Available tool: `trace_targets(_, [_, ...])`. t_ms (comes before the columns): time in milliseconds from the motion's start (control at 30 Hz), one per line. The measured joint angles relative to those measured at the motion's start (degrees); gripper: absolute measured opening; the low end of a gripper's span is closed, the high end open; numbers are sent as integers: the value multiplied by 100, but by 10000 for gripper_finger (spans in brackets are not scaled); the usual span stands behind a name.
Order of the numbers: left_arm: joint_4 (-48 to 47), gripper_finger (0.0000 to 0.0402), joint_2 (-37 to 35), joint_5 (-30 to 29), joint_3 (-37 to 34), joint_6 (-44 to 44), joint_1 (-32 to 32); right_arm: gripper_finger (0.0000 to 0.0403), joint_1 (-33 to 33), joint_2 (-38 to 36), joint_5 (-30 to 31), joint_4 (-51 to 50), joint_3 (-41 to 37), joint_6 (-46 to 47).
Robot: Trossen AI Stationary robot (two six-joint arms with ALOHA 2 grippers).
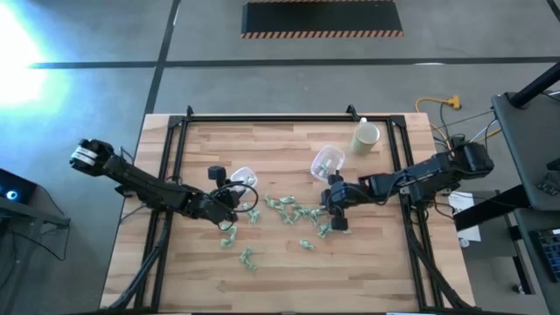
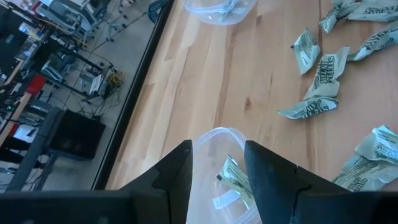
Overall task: Pick and place items into bin
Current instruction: Put the stevia packet into the right transparent bin
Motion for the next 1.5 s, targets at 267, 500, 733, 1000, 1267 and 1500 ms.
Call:
trace_targets(267, [-18,130,0,-2,0,-1,-1,68,-3,470,-20,24,1,98])
trace_targets(500, [-19,130,0,-2,0,-1,-1,68,-7,514,-20,20,10,92])
trace_targets(733, [-19,130,0,-2,0,0,-1,37,-7,514,-25,-3,10,-70])
trace_targets(1000, [-19,130,-2,-2,0,4,-1,9,-7,245,6,-44,26,-222])
trace_targets(1267, [-19,130,-2,-4,0,7,2,9,-3,-239,341,-45,98,-434])
trace_targets(1500, [-19,130,-2,-4,-2,9,2,9,-5,-770,1837,-149,94,-899])
